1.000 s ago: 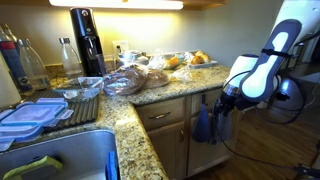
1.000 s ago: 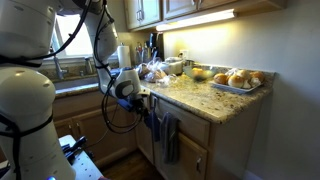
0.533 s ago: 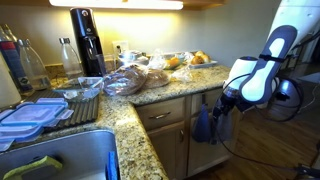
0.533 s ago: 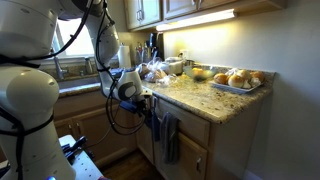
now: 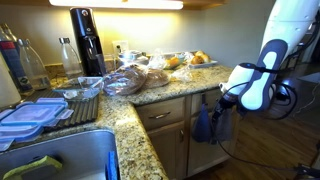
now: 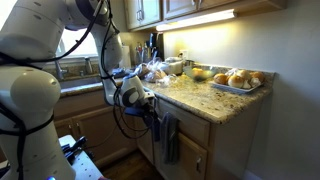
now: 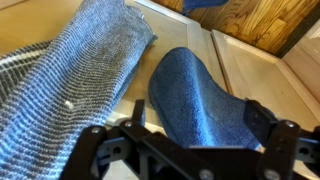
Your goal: Put the blue cloth hanging on the left on top of the counter
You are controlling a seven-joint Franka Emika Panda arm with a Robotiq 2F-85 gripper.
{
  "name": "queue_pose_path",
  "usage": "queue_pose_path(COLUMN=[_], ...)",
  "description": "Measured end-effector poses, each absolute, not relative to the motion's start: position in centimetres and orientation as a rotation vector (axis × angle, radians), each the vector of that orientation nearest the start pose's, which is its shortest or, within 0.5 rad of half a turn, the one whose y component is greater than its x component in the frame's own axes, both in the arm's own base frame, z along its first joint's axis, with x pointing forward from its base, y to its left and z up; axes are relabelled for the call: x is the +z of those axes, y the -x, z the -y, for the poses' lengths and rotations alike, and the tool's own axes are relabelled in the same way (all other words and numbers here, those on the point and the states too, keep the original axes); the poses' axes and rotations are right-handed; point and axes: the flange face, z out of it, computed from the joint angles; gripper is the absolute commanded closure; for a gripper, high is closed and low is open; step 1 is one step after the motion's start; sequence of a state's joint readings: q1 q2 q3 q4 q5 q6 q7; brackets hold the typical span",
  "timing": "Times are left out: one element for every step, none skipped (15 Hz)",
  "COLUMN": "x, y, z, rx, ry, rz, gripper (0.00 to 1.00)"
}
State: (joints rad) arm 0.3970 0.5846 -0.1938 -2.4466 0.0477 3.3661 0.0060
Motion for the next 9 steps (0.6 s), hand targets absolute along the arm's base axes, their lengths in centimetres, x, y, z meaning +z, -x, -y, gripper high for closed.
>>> queue_pose_path(x=[11.0,10.8,10.6,10.4,10.1,10.0,10.3,10.9,11.4], y=[-48.3,-48.6,-48.9,-49.2,-49.5,-50.0,-50.9,-51.8,-52.8], z=[-8.6,-8.7,-8.8,-8.8,-8.8,-8.9,-9.2,-9.4,-9.7], rx=[-0.595,-0.624,-0.648,-0.669,-0.686,-0.697,-0.722,-0.754,-0.785], ry=[3.136,3.129,3.124,3.119,3.114,3.111,3.101,3.087,3.072], rz=[0.343,0.373,0.398,0.421,0.442,0.459,0.475,0.494,0.507], gripper=[0.0,0.0,0.0,0.0,0.0,0.0,0.0,0.0,0.0])
